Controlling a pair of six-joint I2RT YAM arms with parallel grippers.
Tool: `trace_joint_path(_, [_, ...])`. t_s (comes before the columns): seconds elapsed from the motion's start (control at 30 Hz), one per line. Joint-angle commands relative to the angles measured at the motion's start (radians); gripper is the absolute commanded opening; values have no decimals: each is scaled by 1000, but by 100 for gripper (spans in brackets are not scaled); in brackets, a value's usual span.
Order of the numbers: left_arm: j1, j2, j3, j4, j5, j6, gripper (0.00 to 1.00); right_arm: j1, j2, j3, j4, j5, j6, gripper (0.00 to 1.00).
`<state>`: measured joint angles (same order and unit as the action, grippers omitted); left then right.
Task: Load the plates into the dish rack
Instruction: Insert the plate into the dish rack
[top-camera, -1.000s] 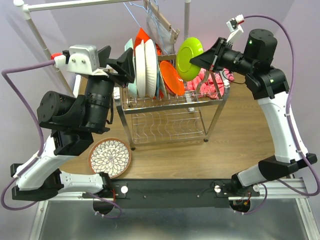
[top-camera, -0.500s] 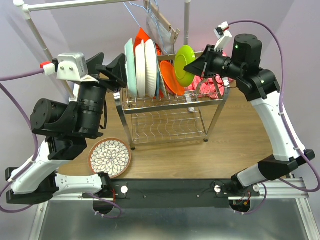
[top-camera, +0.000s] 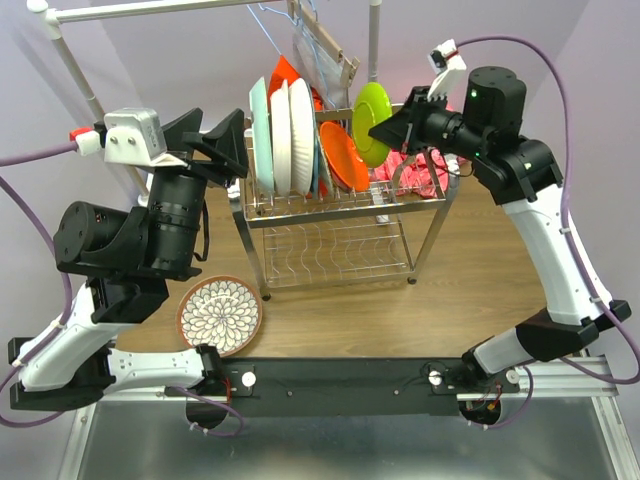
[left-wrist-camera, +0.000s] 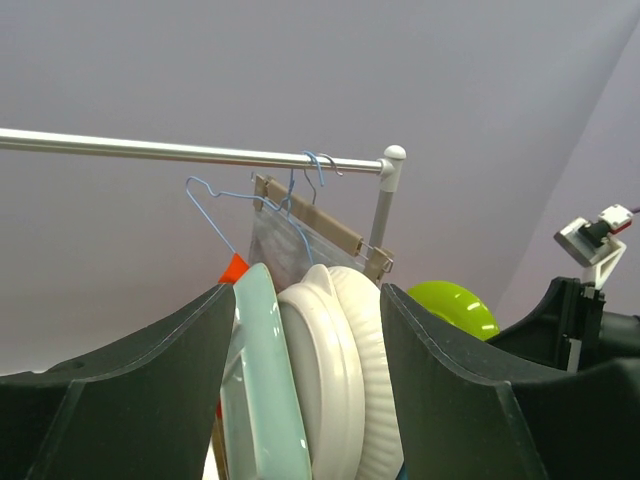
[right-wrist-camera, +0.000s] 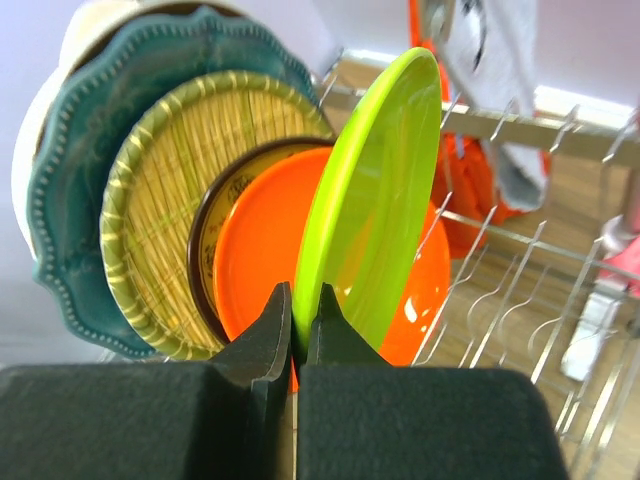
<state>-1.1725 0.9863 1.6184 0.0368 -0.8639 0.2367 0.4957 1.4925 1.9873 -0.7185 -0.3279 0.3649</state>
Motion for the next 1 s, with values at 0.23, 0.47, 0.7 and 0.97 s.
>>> trace_joint_path(0.23, [4,-31,-31,23,-30,-37,69,-5,-37,-47,11,67,-40,2])
trace_joint_path(0.47, [4,-63,-66,21,-32,-71,69,-5,-38,-100,13,60,-58,28])
trace_joint_path(0.7, [4,-74,-86,21,-35,-83,69,26,-41,-85,25,29,-80,45])
trace_joint_path(0.97, [2,-72,-87,21,-35,-77,69,87,-40,-50,31,49,-119,45])
